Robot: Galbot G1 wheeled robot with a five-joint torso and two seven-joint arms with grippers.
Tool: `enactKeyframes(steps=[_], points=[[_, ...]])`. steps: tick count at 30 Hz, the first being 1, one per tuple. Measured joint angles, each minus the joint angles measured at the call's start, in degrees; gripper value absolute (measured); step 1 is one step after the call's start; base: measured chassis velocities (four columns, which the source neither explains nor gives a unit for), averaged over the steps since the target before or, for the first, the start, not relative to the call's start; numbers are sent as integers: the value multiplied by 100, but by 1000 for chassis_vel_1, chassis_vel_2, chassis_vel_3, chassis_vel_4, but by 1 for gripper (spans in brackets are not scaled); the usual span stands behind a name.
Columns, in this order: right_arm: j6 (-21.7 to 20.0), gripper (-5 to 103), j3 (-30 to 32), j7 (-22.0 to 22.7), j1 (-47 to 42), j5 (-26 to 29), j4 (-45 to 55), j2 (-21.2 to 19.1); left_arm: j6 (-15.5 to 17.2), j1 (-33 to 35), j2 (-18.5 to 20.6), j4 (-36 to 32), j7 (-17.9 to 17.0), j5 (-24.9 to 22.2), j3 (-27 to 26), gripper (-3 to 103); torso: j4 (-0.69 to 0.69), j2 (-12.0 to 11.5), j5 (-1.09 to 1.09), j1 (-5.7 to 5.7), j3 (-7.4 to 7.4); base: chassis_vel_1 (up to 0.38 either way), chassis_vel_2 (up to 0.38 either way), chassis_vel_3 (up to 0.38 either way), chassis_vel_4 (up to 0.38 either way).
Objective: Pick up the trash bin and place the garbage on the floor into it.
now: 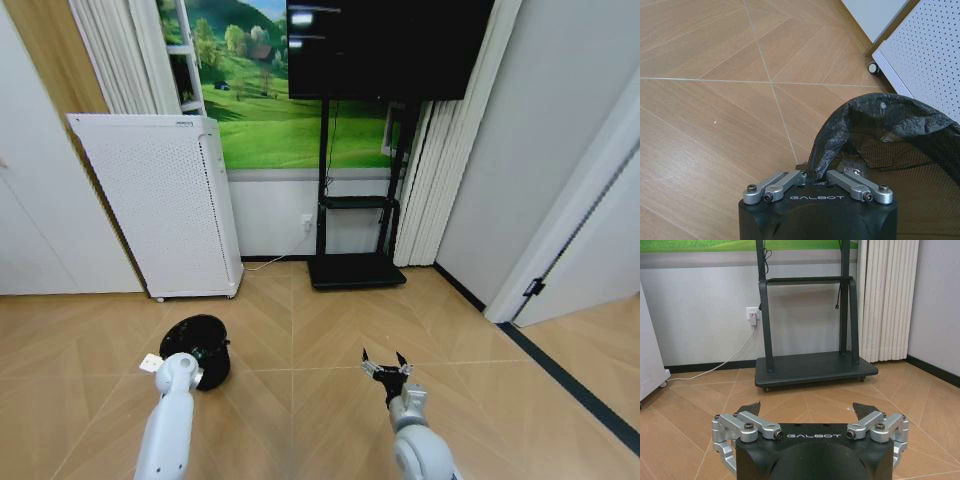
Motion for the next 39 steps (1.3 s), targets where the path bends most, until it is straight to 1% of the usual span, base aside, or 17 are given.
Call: enactKeyframes(steps=[8,13,15,16,19,20,23,24,25,26,28,29,32,33,34,38,39], points=[[122,100,29,-8,-28,0,-88,-8,8,-144,-23,276,115,18,7,4,0,0,0,0,0,0,0,0,0],[180,100,48,-42,-25,-23,-165,-8,-55,-74,-44,265,164,317,35,2,1,0,0,0,0,0,0,0,0],[221,100,60,-85,-26,-29,-259,-7,-58,-22,-63,161,257,482,27,12,0,0,1,-1,-1,0,0,0,0],[221,100,60,-85,-26,-29,-259,-7,-58,-22,-63,161,257,482,27,12,0,0,1,-1,-1,0,0,0,0],[333,100,64,-162,-46,-128,-336,-8,-48,9,2,75,386,562,5,29,0,0,1,-1,-1,0,0,0,0],[333,100,64,-162,-46,-128,-336,-8,-48,9,2,75,386,562,5,29,0,0,1,-1,-1,0,0,0,0],[393,100,71,-251,-73,-189,-337,0,-16,-15,78,63,465,571,-25,45,0,0,0,-1,0,0,0,0,0],[393,100,71,-251,-73,-189,-337,0,-16,-15,78,63,465,571,-25,45,0,0,0,-1,0,0,0,0,0],[398,100,67,-257,-68,-190,-349,7,-13,-25,92,57,495,588,-31,50,0,0,0,-1,-1,0,0,0,0],[398,100,62,-257,-61,-191,-363,14,-12,-28,100,54,531,635,-33,50,-1,0,0,-1,0,0,0,0,0],[398,100,50,-257,-42,-189,-373,23,-18,-14,99,37,678,830,-36,61,0,0,0,-1,0,0,0,0,0],[398,100,50,-257,-42,-189,-373,23,-18,-14,99,37,678,830,-36,61,0,0,0,-1,0,0,0,0,0],[394,100,36,-256,-16,-164,-372,27,-101,165,72,-92,1316,1556,4,77,0,0,0,-1,0,0,0,0,0],[392,100,29,-256,-7,-157,-372,26,-139,257,60,-176,1614,1829,42,77,1,1,0,-1,0,0,0,0,0],[392,100,29,-256,-7,-157,-372,26,-139,257,60,-176,1614,1829,42,77,1,1,0,-1,0,0,0,0,0],[384,100,37,-253,24,-119,-375,57,-381,742,-40,-636,2999,3051,206,98,-2,1,2,-1,-1,0,0,0,0],[384,100,37,-253,24,-119,-375,57,-381,742,-40,-636,2999,3051,206,98,-2,1,2,-1,-1,0,0,0,0]])
